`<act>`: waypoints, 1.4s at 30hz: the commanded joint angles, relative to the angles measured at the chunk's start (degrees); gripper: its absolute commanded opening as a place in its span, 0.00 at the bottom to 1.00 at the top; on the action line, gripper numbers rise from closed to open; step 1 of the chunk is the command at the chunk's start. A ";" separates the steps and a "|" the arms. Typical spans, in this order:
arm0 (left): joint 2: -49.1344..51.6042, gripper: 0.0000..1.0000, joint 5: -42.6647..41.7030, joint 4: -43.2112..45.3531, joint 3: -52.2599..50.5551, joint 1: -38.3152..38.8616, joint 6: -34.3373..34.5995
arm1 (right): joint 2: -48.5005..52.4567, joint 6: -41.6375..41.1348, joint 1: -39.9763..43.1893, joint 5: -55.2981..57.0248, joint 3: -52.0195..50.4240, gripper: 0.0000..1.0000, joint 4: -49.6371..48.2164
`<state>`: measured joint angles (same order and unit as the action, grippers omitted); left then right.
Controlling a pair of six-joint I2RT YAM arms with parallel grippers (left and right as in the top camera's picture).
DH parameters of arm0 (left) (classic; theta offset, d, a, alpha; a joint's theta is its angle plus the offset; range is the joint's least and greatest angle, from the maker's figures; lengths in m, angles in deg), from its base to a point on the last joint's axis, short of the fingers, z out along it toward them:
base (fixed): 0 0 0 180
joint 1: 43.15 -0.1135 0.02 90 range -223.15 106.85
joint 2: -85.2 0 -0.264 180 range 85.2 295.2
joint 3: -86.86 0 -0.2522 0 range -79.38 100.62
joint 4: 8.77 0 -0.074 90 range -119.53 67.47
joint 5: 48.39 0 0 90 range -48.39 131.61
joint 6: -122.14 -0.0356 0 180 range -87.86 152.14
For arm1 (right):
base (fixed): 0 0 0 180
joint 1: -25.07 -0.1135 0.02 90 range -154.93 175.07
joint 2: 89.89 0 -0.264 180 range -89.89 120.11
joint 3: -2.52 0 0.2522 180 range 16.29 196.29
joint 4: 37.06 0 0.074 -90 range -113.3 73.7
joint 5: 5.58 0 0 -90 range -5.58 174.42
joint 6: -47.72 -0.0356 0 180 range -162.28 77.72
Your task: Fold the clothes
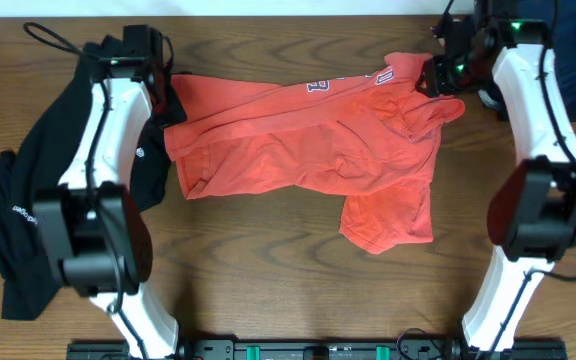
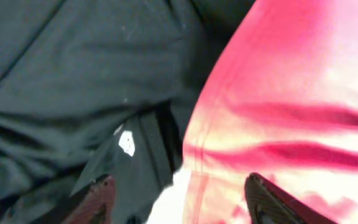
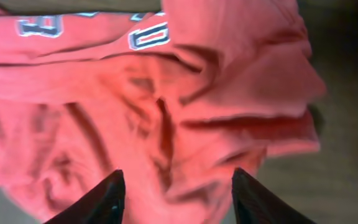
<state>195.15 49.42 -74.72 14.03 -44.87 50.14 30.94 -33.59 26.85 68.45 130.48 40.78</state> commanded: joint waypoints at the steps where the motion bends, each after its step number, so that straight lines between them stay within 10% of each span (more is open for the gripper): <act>1: -8.59 0.71 -3.87 -2.34 0.22 -0.17 0.85 | -9.16 -2.34 -0.33 -1.20 0.24 0.55 2.58; 16: -15.93 0.71 -6.73 -15.45 -5.09 7.39 3.08 | -16.98 -3.96 -3.61 0.17 -3.37 0.69 21.14; 42: -5.09 0.66 -5.92 8.90 -27.52 7.87 -10.27 | -20.06 -14.14 -14.99 8.74 -26.88 0.64 9.62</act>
<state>188.55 45.34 -65.43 -13.29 -36.98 41.18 13.59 -43.54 13.17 72.52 103.88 50.66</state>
